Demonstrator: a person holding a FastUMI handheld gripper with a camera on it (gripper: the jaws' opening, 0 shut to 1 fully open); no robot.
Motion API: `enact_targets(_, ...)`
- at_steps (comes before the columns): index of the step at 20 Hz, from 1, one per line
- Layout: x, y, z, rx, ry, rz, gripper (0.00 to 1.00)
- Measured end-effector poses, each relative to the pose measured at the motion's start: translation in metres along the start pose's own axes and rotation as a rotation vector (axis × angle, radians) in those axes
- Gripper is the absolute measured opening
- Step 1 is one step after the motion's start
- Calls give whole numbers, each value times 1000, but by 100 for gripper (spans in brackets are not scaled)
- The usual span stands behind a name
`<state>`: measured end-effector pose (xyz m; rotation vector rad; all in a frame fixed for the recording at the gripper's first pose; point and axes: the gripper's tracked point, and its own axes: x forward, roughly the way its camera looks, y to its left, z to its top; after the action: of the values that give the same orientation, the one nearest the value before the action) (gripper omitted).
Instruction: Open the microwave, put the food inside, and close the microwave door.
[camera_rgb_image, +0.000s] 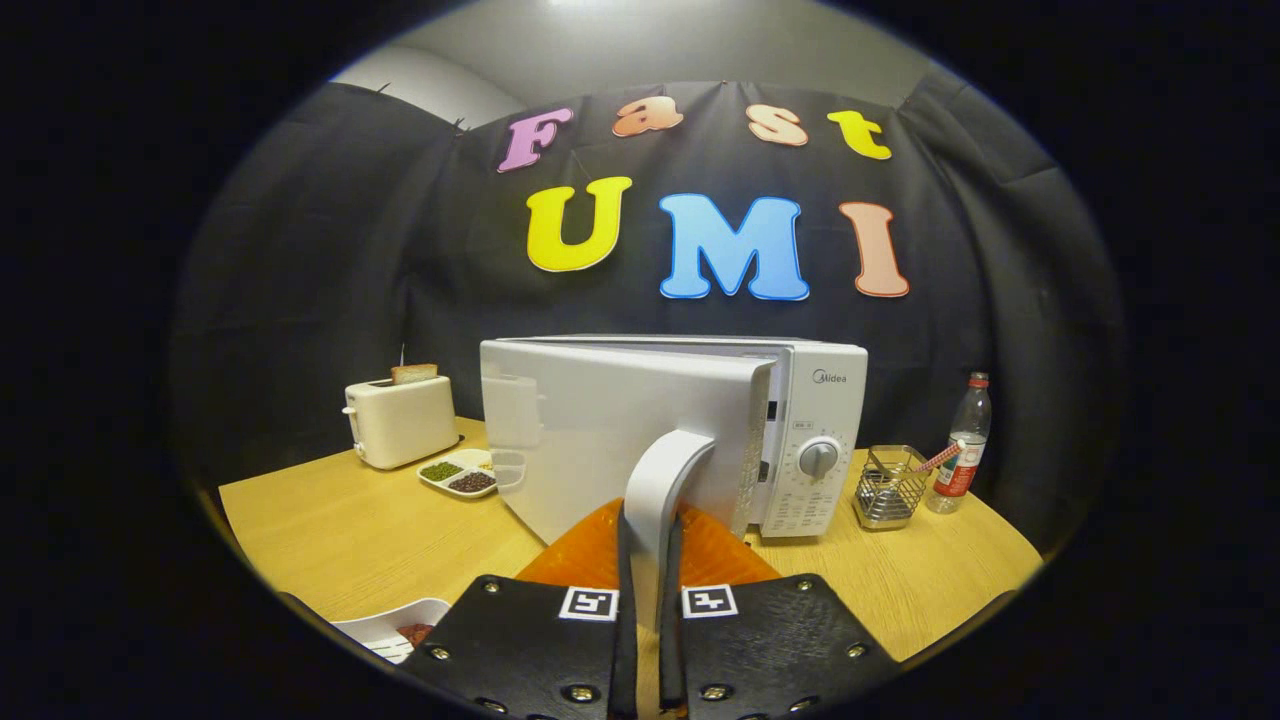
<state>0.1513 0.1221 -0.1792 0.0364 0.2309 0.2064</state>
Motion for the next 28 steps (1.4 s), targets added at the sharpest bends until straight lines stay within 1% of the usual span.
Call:
enact_targets(8,-25,46,-3,8,10,91,9)
enact_targets(11,-35,73,-6,27,29,146,8)
enact_targets(14,-46,111,-6,51,73,207,8)
enact_targets(16,-51,131,-10,1,87,187,8)
enact_targets(18,-56,148,-7,-57,74,171,8)
enact_targets(19,-56,150,-7,-67,72,161,8)
enact_targets(23,-56,162,-9,-1,92,105,8)
enact_targets(26,-56,178,-7,41,89,45,8)
enact_targets(28,-56,192,-7,71,79,-9,8)
